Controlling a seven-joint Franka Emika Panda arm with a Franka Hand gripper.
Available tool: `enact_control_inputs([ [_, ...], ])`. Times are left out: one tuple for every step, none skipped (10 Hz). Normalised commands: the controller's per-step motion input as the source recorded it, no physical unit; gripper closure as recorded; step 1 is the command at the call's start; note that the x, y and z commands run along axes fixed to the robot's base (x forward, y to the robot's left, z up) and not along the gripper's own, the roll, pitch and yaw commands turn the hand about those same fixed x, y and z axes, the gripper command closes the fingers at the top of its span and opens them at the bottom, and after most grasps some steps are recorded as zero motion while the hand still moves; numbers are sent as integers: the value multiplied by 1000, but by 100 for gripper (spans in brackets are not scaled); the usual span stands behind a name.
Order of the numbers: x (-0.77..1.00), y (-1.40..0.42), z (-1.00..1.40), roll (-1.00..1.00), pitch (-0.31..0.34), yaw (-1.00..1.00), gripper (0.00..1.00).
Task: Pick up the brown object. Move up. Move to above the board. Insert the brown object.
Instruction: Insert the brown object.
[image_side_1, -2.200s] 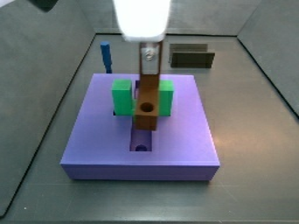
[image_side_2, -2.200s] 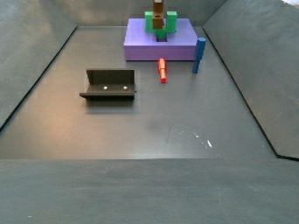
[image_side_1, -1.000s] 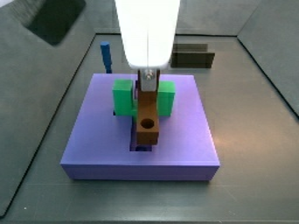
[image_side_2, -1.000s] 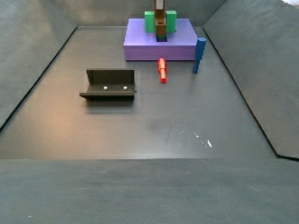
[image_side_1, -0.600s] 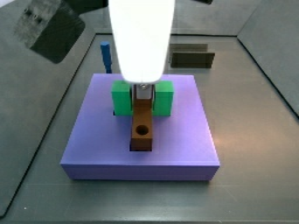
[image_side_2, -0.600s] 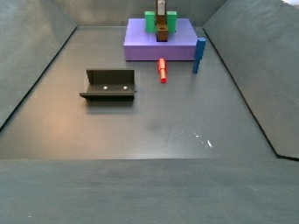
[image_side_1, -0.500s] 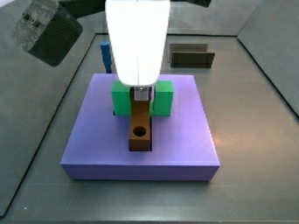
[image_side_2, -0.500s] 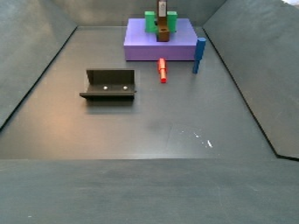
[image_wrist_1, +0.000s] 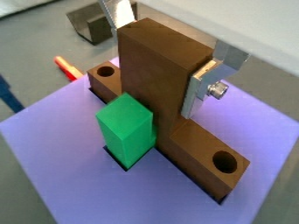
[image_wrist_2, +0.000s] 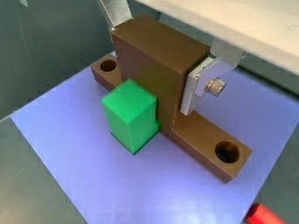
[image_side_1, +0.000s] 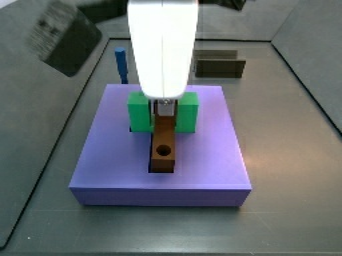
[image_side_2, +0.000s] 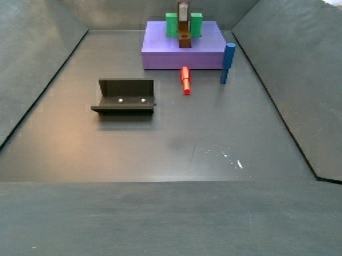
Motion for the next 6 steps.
enact_control_inputs([
  [0,149,-429,-97,-93,-309,100],
  [-271,194,-500,-127,-164,-271,100],
  [-417,54,-626,-27,-210,-214,100],
  [-326,0,-523,0,-196,-83,100],
  [0,0,-17,29,0,0,100],
  [0,0,0,0,0,0,100],
])
